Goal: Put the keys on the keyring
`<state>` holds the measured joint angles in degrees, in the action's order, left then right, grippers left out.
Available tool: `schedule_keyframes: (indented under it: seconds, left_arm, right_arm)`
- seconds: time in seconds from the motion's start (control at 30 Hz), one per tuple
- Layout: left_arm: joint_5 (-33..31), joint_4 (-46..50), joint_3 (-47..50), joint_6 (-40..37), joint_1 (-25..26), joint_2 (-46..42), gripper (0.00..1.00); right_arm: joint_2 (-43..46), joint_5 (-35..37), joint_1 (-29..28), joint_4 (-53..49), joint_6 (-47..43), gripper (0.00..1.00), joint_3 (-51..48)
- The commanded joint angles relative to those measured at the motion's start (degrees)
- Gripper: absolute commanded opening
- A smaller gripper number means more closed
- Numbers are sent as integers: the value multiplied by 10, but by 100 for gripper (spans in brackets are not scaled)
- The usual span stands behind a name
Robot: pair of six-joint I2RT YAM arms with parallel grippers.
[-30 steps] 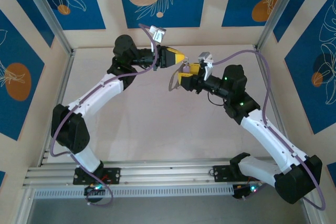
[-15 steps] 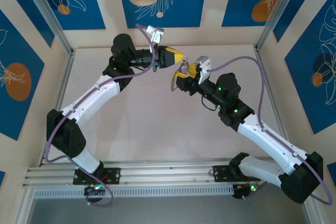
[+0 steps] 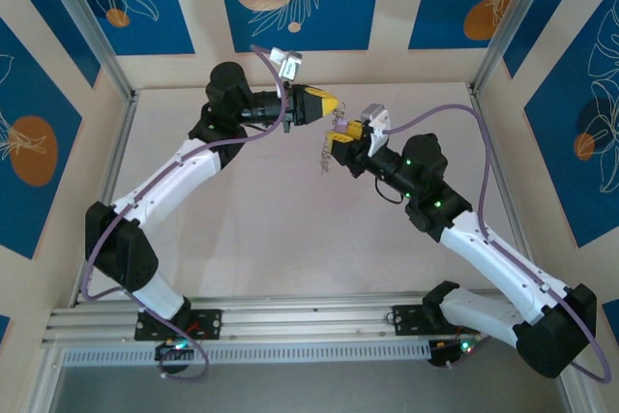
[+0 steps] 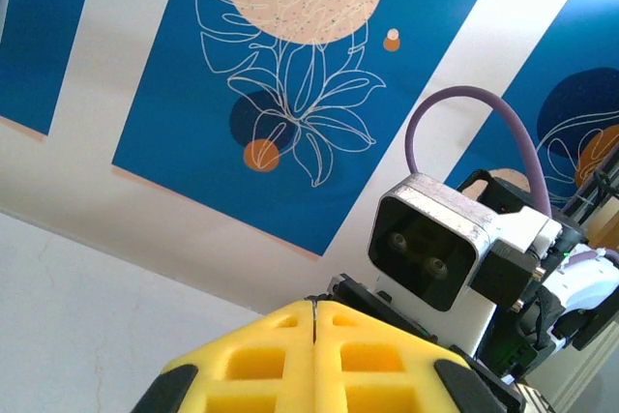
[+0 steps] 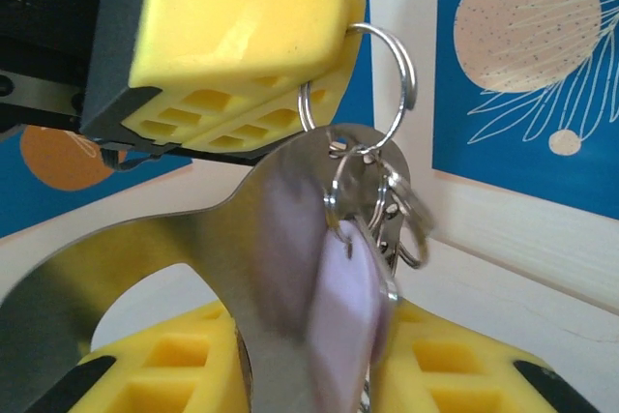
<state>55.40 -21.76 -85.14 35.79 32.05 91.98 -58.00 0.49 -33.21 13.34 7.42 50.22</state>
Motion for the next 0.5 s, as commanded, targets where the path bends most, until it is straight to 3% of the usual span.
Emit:
schedule_keyframes:
  seconds: [0.0,0.2,0.33,0.47]
  left_arm:
    - [8,0,-18,-11,7,-18,0]
    - [9,0,-19,-12,7,-18,0]
    - [9,0,-20,-12,7,-17,0]
    - [10,-4,-20,-9,7,-17,0]
  right_arm:
    - [20,-55,18,-6,0,27,12]
    - [29,-114,41,-37,2,21,19]
    - [29,-157,53,-51,9,28,28]
    - [24,-183,59,-52,17,29,35]
